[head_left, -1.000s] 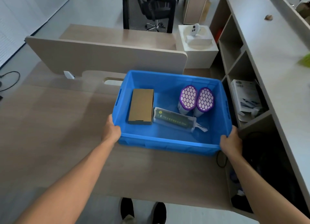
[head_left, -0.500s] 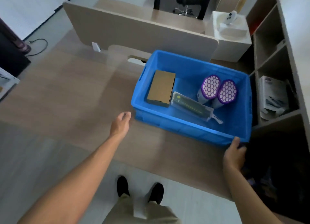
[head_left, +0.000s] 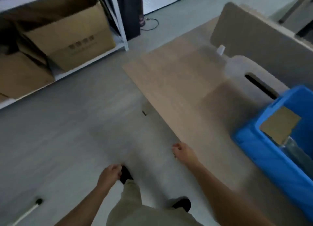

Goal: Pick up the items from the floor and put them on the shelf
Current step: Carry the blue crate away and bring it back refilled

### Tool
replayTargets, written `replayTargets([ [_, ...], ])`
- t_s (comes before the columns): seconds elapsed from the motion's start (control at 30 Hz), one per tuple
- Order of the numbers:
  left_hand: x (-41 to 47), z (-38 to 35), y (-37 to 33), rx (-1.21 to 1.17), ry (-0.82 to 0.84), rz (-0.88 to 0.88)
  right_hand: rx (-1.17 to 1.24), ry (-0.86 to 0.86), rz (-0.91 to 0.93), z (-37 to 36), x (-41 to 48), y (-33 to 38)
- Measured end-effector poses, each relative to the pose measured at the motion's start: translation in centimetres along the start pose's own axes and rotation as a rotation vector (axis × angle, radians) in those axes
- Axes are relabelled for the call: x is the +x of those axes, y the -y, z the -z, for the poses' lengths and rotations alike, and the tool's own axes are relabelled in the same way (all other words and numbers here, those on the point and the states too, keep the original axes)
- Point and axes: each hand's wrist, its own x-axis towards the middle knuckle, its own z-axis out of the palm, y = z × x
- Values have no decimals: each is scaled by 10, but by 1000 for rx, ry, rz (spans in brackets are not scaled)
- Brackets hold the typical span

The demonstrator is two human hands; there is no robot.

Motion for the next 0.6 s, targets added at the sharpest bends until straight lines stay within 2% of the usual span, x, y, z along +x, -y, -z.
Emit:
replayTargets([
  [0.13,18,98,54,-97,-100,178,-112,39,133,-51,55,124],
  [0.3,47,190,64,-197,-159,315,-182,79,157,-101,100,216],
  [0.43,97,240,16,-296,-152,285,-286,150,36,-117,142,236],
  [0.6,187,309,-100,-405,-165,162,-363,178,-94,-113,200,269],
])
